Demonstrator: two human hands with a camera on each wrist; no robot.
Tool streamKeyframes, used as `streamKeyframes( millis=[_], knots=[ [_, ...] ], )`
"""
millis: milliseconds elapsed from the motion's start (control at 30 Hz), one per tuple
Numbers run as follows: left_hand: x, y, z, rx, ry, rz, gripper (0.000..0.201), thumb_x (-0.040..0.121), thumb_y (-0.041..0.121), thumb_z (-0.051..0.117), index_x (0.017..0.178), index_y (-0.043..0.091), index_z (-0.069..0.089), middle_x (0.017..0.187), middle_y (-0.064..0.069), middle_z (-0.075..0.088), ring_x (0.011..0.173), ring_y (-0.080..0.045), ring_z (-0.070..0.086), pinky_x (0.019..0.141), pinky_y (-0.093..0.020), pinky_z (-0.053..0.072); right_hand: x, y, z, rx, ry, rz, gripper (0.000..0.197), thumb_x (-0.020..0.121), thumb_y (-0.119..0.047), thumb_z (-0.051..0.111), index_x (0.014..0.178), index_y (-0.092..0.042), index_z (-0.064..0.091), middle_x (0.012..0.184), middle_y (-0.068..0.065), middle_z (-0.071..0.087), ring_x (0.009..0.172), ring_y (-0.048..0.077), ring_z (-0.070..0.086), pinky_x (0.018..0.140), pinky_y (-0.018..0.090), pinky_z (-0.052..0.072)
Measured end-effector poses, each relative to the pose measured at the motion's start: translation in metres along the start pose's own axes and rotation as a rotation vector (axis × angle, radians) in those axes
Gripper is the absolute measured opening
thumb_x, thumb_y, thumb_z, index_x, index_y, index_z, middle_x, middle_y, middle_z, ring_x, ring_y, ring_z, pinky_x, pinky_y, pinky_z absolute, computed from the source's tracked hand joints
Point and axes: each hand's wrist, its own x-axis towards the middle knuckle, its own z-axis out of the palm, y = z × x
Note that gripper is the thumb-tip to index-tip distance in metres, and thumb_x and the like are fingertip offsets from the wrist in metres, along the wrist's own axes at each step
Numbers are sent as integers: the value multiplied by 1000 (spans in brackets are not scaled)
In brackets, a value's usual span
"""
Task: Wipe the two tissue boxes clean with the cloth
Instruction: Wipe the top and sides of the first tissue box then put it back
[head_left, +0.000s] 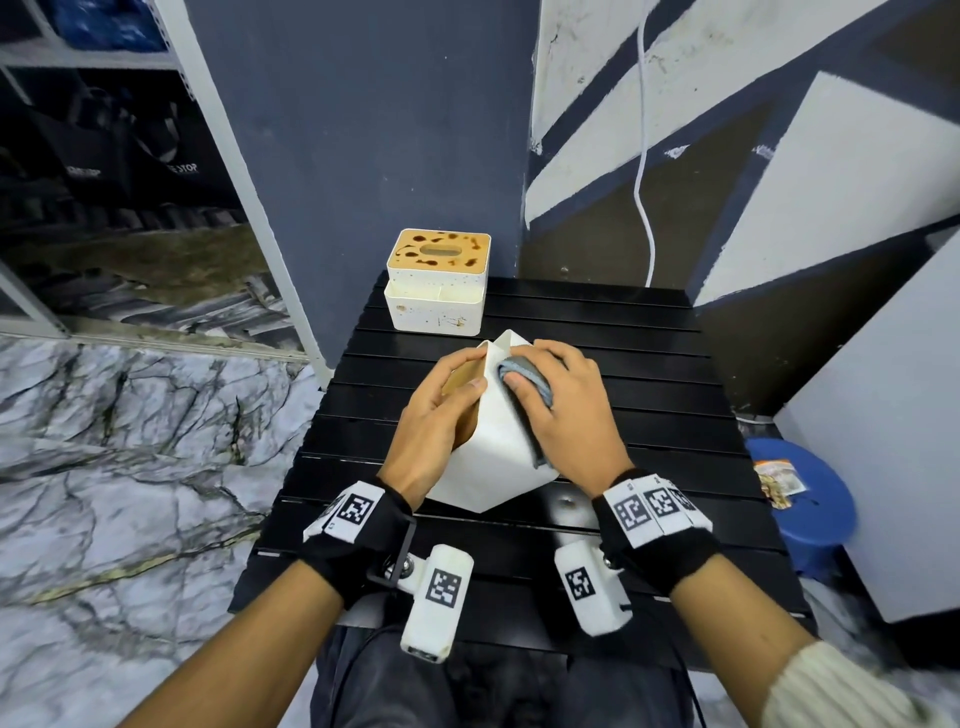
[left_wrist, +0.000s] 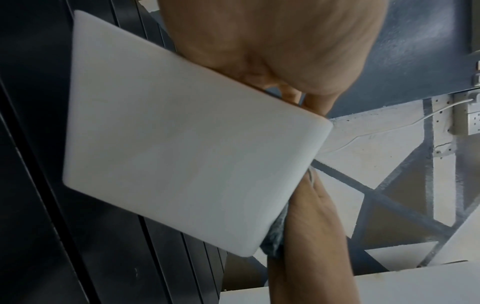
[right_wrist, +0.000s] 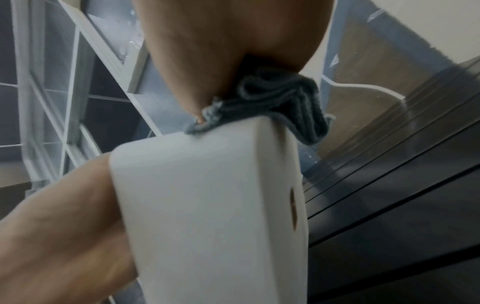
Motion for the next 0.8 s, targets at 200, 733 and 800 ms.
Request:
streamKeyframes(
  millis=[200,733,800],
  knots=[
    [4,1,1,49,25,-7,35,85,38,61,119,44,68,124,11,71,120,-11,64,111,-40,45,-16,9,-6,46,9,75,34,97,-36,49,129,-29,55,136,-5,43,121,16,37,100,19,23],
    [8,6,-3,171,41,-8,34,83,36,54,113,42,69,106,12,73,94,-10,66,87,-36,51,-13,13,-2,40,12,47,35,97,-33,51,132,-30,51,139,-3,40,121,15,35,99,19,22],
    [7,7,-3,180,32,-7,34,84,36,53,114,43,68,110,10,73,100,-16,67,94,-43,53,-15,3,-1,22,-7,0,36,96,-34,50,133,-29,51,139,-3,38,120,14,33,99,17,21]
  ],
)
